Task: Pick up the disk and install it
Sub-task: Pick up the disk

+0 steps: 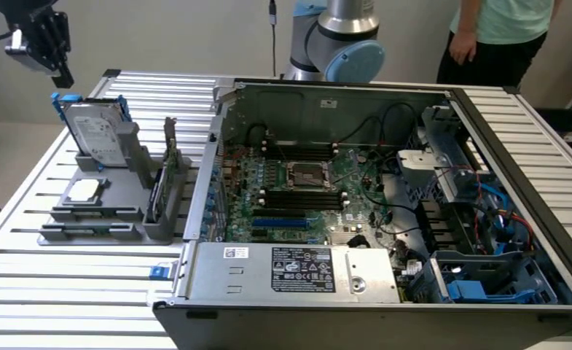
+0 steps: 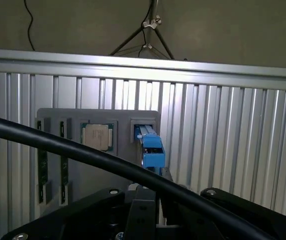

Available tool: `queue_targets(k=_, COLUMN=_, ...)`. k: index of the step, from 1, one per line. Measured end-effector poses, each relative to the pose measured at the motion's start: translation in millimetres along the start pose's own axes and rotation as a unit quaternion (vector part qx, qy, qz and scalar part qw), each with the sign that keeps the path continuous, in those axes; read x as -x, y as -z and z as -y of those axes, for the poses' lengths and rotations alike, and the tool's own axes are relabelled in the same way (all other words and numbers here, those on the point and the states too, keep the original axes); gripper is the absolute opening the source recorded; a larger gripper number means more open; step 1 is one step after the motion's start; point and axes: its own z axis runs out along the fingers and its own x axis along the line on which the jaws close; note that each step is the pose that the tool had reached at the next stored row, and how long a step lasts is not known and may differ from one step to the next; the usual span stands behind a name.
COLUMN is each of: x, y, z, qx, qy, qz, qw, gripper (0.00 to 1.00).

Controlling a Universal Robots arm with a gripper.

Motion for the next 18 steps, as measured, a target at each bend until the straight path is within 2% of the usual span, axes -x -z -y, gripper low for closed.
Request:
queue_targets(k=2, x=-0.3, y=-1.2, z=0.0, qx=-0.0001, qy=0.0, qz=0.0, qw=1.0, gripper=0.3)
queue_targets(k=3, x=-0.6, y=-2.0, z=0.0, qx=0.0, qy=0.0, qz=0.0, qw=1.0, gripper=0.3)
queue_targets(k=5, x=-1.7, y=-4.9, z=0.0, qx=0.0003, qy=0.0, qz=0.0, qw=1.0, gripper=0.42)
queue_targets(k=6, x=-2.5, y=-6.9, z=-0.1, qx=0.0004, qy=0.0, qz=0.0, qw=1.0, gripper=0.42)
queue_targets(k=7, x=-3.0, y=-8.6, z=0.0, qx=0.0004, qy=0.0, qz=0.0, qw=1.0, gripper=0.49)
queue_targets(k=18, x=-5.5, y=-28.6, z=0.1, qx=0.0004, qy=0.0, qz=0.0, qw=1.0, gripper=0.49)
